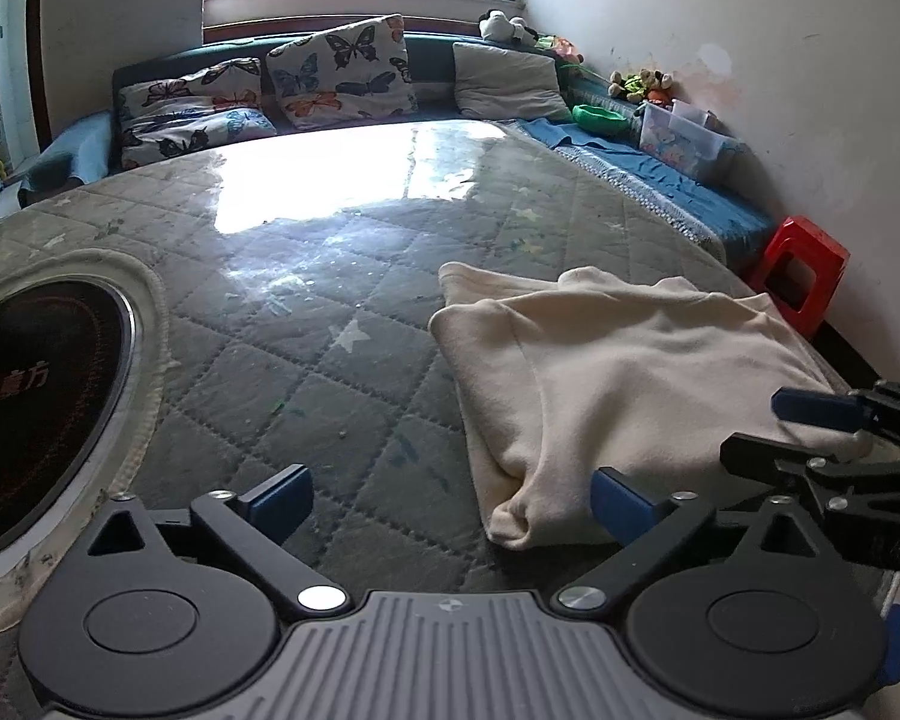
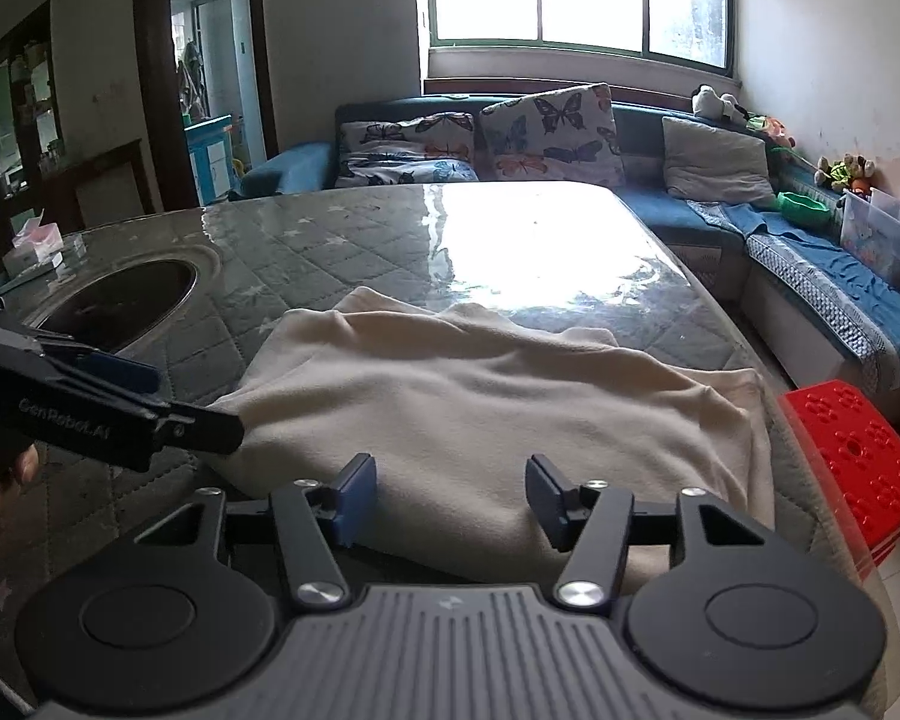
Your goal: Fold clothes
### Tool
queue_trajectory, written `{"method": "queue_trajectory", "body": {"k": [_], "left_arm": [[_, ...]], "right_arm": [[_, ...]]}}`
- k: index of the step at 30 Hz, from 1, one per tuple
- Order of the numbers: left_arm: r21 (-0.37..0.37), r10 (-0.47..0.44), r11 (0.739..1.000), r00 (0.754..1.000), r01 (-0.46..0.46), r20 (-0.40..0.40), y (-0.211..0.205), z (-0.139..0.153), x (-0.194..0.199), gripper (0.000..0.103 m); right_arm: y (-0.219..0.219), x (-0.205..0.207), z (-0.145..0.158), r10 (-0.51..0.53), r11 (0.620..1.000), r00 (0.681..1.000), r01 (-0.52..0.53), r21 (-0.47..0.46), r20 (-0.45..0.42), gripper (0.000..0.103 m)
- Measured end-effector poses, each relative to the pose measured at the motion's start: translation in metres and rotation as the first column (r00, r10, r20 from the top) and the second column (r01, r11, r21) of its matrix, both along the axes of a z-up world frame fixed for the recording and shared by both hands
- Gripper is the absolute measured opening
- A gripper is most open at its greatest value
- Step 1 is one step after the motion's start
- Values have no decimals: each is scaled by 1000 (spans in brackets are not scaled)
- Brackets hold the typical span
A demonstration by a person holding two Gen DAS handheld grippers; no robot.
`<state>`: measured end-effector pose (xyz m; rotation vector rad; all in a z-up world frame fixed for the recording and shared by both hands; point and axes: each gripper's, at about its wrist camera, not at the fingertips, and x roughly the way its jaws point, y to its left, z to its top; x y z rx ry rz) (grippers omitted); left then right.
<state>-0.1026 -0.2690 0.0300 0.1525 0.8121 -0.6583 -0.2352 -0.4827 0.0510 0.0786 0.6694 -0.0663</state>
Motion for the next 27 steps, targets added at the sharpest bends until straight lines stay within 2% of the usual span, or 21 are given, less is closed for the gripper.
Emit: {"method": "queue_trajectory", "body": {"k": [5, 7, 10, 18, 27], "left_arm": [[12, 7, 1000, 1000, -7, 8, 5, 2, -1, 103], [17, 10, 1000, 1000, -10, 10, 7, 3, -2, 103], [18, 19, 1000, 1000, -19, 17, 10, 4, -5, 103], [44, 38, 998, 999, -39, 28, 18, 2, -16, 103], [23, 53, 998, 998, -54, 45, 33, 9, -37, 103]], "right_arm": [[0, 0, 1, -11, 1000, 1000, 11, 5, 7, 75], [-1, 0, 2, -15, 1000, 1000, 15, 5, 10, 76], [-3, 0, 1, -31, 999, 999, 30, 11, 13, 86], [-1, -7, -2, -54, 998, 998, 53, 36, 26, 87], [8, -28, 5, -88, 995, 995, 85, 55, 54, 88]]}}
